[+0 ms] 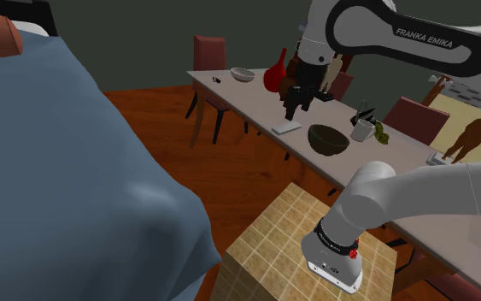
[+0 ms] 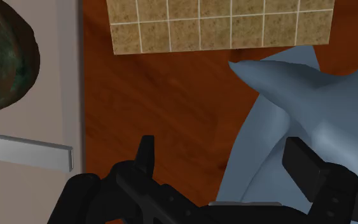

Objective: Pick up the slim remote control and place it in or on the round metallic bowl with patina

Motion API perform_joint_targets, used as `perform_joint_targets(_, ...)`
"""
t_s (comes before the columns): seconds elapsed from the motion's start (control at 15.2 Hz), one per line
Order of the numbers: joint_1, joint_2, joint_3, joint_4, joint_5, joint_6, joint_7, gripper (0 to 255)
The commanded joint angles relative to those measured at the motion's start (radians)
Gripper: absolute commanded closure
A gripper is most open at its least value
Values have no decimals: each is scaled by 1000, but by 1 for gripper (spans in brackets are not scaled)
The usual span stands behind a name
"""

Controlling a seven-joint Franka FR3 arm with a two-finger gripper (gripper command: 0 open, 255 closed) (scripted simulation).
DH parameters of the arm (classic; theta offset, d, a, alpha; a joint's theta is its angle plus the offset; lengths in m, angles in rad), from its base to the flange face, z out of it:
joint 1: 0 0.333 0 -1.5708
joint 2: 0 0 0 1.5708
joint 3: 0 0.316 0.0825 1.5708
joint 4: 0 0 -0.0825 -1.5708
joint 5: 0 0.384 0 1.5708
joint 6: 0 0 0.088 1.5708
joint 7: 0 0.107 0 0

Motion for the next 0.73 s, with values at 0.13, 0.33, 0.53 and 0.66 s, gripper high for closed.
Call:
perform_joint_targets(0.13, 7, -32, -58, -45, -39, 21, -101, 0)
perform_joint_targets(0.33, 14, -65, -150, -99, -103, 58, -252, 0)
perform_joint_targets(0.53, 18, -75, -248, -135, -171, 101, -404, 0)
perform_joint_targets(0.66, 21, -69, -315, -149, -216, 133, -504, 0)
